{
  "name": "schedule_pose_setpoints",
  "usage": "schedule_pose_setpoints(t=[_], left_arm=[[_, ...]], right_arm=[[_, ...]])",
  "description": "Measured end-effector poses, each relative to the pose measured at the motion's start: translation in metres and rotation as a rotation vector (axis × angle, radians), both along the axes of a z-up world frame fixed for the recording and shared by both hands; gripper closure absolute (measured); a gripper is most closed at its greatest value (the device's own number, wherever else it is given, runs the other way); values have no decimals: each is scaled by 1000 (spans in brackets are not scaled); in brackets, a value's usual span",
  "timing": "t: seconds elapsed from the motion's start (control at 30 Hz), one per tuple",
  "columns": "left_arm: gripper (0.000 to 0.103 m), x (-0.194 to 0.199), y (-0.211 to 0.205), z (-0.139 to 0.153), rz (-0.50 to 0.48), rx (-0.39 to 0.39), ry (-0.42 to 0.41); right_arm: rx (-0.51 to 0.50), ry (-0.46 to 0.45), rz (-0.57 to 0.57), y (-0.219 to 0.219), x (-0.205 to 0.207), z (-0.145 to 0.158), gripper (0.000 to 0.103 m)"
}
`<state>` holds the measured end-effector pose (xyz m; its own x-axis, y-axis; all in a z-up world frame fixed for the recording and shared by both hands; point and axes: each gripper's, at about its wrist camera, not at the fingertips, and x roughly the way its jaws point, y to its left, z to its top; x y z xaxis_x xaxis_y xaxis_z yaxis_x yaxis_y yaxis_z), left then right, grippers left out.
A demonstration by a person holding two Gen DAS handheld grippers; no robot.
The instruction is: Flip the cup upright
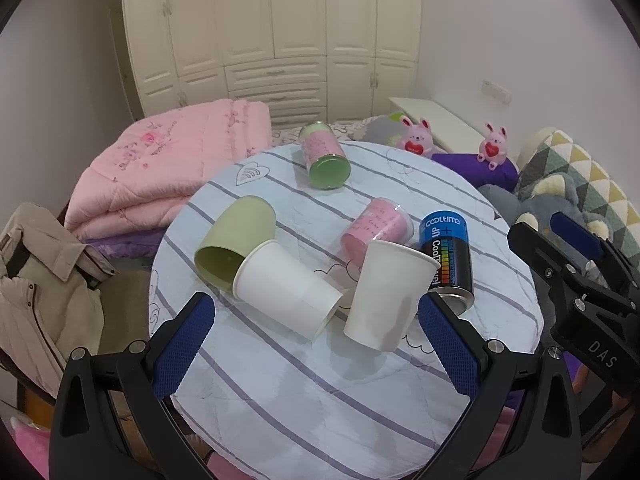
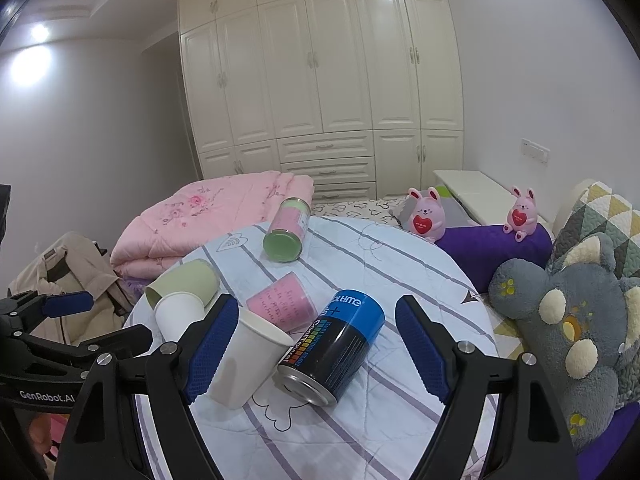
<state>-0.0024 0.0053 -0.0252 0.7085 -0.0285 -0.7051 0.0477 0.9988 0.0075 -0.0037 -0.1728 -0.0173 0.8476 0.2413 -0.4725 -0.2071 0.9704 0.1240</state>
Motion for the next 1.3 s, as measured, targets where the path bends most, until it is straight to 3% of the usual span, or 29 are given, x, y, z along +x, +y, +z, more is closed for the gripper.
schedule_pose_setpoints(t=[0.73, 0.97, 1.17, 1.3], left_arm=[[0, -2, -6, -1, 1, 16, -5], [0, -17, -17, 14, -14, 77, -155], [0, -24, -19, 25, -19, 69, -242], [0, -25, -17, 27, -37, 22, -261]], right_arm=[[8, 11, -2, 0, 0, -2, 21], [14, -9, -7, -2, -1, -1, 21], [33, -87, -3, -4, -11, 8, 21], [16, -161, -20, -2, -21, 16, 21]])
